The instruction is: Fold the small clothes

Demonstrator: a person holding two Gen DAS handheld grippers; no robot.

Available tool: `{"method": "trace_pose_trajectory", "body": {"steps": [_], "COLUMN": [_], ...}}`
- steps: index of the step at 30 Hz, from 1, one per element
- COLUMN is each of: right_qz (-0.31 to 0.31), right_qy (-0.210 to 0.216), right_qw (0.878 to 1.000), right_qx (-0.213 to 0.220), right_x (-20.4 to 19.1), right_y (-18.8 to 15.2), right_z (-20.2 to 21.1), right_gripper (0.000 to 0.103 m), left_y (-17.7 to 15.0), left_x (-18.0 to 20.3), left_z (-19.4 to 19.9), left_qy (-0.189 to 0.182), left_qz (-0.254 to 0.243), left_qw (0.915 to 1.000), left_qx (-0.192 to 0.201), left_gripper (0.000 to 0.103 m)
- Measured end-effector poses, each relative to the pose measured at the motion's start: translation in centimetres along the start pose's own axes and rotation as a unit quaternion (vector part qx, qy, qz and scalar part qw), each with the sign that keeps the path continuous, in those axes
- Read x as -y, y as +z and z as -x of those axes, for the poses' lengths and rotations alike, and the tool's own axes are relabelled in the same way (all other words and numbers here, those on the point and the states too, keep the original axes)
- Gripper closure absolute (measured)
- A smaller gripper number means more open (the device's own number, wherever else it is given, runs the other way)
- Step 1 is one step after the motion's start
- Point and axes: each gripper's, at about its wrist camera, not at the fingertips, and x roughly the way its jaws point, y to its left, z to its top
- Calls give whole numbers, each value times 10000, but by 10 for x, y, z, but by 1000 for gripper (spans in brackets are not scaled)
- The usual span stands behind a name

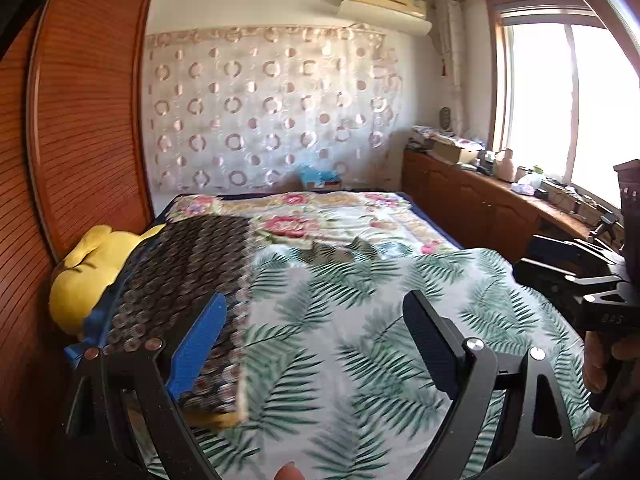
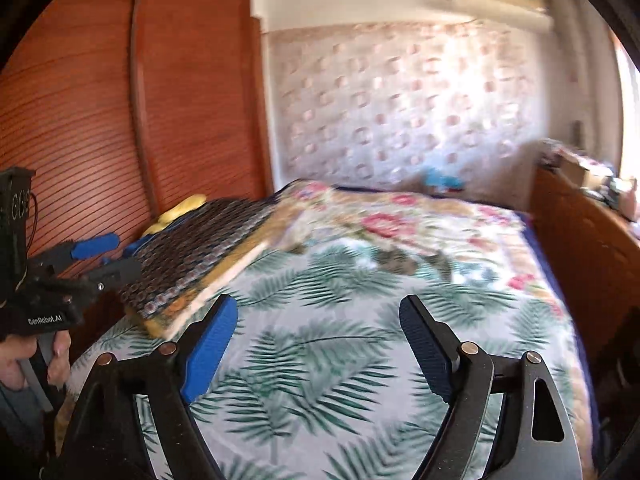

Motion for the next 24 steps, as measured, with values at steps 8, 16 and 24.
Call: {"method": "trace_pose_trajectory", "body": {"steps": [8, 16, 24], "right_qz": [-354, -487, -464], "right_qy": [-714, -965, -955], "right_qw": [9960, 9927, 9929], "right_qx": [400, 529, 530], "right_x": [13, 7, 0], "right_y": [-10, -20, -26], "right_z": [48, 54, 43], "right_gripper": [19, 19, 19], "left_y": [22, 34, 32], "left_x": [44, 64, 64], "left_z": [2, 8, 10], "left_qy": [-212, -241, -146], "left_qz": [-175, -229, -192], "left_qw": [9995, 9991, 9993], "left_qx": [150, 262, 273], "left_gripper": [13, 13, 13]}}
